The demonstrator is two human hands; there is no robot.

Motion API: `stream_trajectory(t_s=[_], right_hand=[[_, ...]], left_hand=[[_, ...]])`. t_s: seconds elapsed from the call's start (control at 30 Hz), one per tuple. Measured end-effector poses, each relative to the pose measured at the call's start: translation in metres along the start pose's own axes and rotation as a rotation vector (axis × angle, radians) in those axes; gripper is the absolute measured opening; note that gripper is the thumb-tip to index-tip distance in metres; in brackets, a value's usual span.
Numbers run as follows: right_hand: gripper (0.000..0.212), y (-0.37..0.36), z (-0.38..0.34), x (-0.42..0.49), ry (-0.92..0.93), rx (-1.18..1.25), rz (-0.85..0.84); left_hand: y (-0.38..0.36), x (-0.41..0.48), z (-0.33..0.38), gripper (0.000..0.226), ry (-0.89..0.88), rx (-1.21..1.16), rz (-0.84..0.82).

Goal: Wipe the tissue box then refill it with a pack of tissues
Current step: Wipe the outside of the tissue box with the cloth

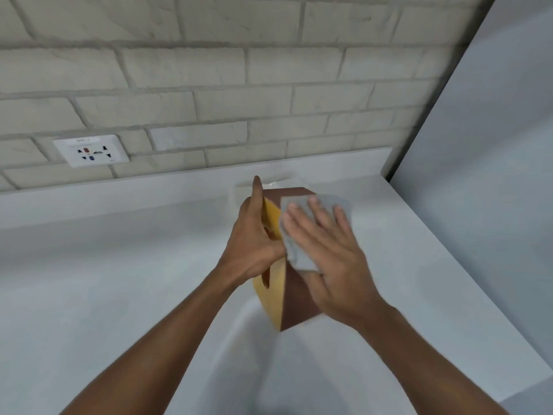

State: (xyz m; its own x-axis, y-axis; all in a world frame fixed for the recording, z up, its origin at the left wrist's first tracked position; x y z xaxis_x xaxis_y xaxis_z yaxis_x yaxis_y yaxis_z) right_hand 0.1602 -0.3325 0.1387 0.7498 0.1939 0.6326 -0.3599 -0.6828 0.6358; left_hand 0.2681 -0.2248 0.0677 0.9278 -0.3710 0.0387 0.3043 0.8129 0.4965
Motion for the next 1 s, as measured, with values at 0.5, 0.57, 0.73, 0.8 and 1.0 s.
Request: stream_trajectory(t_s=[0.5,0.57,0.73,0.8,1.0], right_hand=[[0.051,-0.004,0.033,0.002,-0.226,0.103,-0.009],[0.049,0.0,0.052,0.0,-0.347,0.186,0.045],[0.048,0.01,0.042,-0.003,-0.209,0.0,0.177],[0.049,0.02,0.051,0.004,-0.331,0.098,0.236],[0.035,0.002,0.004,0.018,0.007,-0.097,0.048]], left_hand=[[0.0,-0.007,-0.014,0.122,0.227,-0.356,-0.024],[0.003,-0.012,-0.016,0.133,0.2,-0.314,-0.001],[0.006,-0.021,-0.001,0.133,0.03,-0.161,0.026],[0.008,-0.024,0.013,0.141,-0.098,-0.007,0.054],[0.007,-0.023,0.034,0.144,-0.312,0.243,0.14]])
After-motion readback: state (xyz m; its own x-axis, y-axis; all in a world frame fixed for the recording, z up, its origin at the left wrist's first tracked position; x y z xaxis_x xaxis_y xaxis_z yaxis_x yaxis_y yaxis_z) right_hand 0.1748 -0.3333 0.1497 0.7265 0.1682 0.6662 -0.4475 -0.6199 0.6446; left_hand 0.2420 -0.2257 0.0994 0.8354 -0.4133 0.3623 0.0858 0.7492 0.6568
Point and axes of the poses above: each hand's wrist, its own x-axis towards the middle knuckle, its own y-axis out of the back of the hand, z = x × y, the point moved 9 cm from there along x, towards the middle knuckle, and after that the axes turned 8 degrees about x, right-handed, at the moved point
